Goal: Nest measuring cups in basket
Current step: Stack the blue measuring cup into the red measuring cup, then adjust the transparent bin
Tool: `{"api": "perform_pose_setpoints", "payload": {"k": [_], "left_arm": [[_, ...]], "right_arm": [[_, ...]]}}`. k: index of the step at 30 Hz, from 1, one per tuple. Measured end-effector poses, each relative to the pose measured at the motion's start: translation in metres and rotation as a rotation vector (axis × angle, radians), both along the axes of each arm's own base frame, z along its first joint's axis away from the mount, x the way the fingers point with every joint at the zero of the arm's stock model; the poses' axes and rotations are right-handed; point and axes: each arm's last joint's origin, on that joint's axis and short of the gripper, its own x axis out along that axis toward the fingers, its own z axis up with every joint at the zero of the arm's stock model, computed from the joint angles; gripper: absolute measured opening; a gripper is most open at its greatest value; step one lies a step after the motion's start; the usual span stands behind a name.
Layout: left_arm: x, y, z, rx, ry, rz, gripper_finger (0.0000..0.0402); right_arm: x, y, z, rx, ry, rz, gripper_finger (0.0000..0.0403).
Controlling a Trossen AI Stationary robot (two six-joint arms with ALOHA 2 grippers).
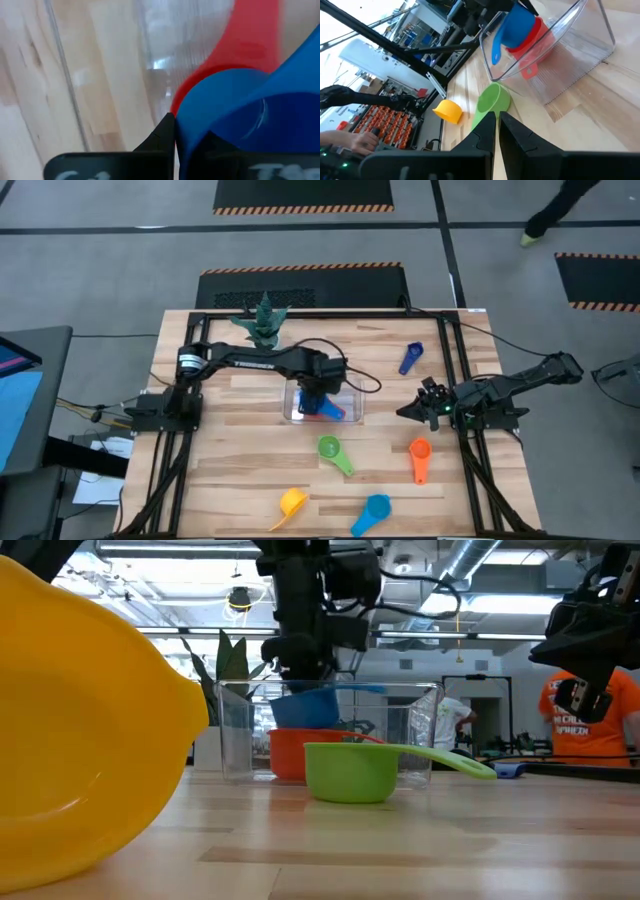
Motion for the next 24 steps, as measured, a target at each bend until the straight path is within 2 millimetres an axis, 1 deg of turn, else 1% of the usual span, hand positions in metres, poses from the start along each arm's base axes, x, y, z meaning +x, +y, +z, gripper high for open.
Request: {"api": "perform_pose_setpoints", "payload": {"k": [2,6,10,15,20,22,24], "left_arm": [[0.0,0.0,0.0,0.009,-0.002,0.036,0.0],[0.0,0.001,0.0,0.047,0.001,0.053,0.0005],[-0.004,-0.001,0.0,0.027,0.038,0.022,0.0027],[-0.004,-0.004,0.0,0.016,0.038,0.015,0.0054],[-0.004,-0.003,0.0,0.009,0.036,0.034,0.007],[-0.004,-0.002,0.003,0.003,0.042,0.065,0.0072],[-0.005,-0.002,0.014,-0.017,0.035,0.108,0.0072]], "right_arm": [[0.0,0.0,0.0,0.0,0.0,0.0,0.0047],[0.0,0.0,0.0,-0.001,0.0,0.0,0.0047],[0.0,0.0,0.0,-0.001,0.0,0.0,0.0047],[0.0,0.0,0.0,-0.002,0.001,0.0,0.0047],[0.0,0.0,0.0,-0.004,0.001,0.001,0.0047],[0.0,0.0,0.0,-0.004,0.003,0.0,0.0047],[0.0,0.0,-0.001,-0.007,0.011,0.0,0.0047]]}}
